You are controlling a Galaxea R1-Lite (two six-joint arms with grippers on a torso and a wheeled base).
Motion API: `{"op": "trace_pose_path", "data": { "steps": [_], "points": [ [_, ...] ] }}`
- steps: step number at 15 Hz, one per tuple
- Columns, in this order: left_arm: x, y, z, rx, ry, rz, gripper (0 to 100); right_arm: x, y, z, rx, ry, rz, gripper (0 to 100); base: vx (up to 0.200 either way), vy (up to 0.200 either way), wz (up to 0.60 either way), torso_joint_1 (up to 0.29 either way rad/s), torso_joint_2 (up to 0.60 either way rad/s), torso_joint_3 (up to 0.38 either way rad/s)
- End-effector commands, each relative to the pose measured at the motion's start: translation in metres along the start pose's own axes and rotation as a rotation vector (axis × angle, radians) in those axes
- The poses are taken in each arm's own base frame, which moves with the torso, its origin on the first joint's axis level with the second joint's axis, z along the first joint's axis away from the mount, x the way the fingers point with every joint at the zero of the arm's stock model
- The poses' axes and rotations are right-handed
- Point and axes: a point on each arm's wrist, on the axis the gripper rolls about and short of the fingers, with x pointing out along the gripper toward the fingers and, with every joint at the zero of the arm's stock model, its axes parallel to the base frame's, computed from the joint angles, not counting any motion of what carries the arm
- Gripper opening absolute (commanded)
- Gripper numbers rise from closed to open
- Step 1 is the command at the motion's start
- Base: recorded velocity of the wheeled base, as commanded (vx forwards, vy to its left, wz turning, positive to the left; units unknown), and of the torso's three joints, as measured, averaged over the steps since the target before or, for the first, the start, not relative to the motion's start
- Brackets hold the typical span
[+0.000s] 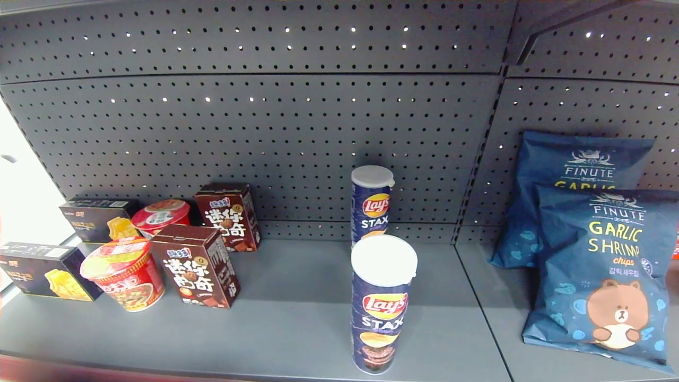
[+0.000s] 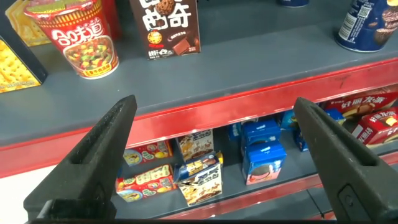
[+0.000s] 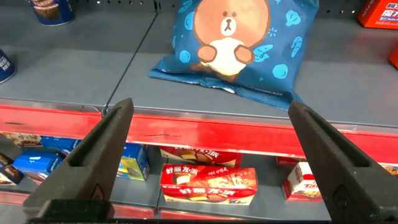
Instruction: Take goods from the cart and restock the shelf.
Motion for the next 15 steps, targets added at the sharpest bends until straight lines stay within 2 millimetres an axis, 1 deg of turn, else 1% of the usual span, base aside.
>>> {"op": "trace_pose_path", "data": {
  "steps": [1,15],
  "points": [
    [0.0001,0.0,0.0,0.0,0.002,0.001,100,0.0001,0.0,0.0001,0.0,0.001,0.001,100,0.0,0.0,0.0,0.0,0.0,0.0],
    [0.0001,0.0,0.0,0.0,0.002,0.001,100,0.0002,0.0,0.0001,-0.002,0.003,0.002,100,0.0,0.0,0.0,0.0,0.0,0.0]
  ]
}}
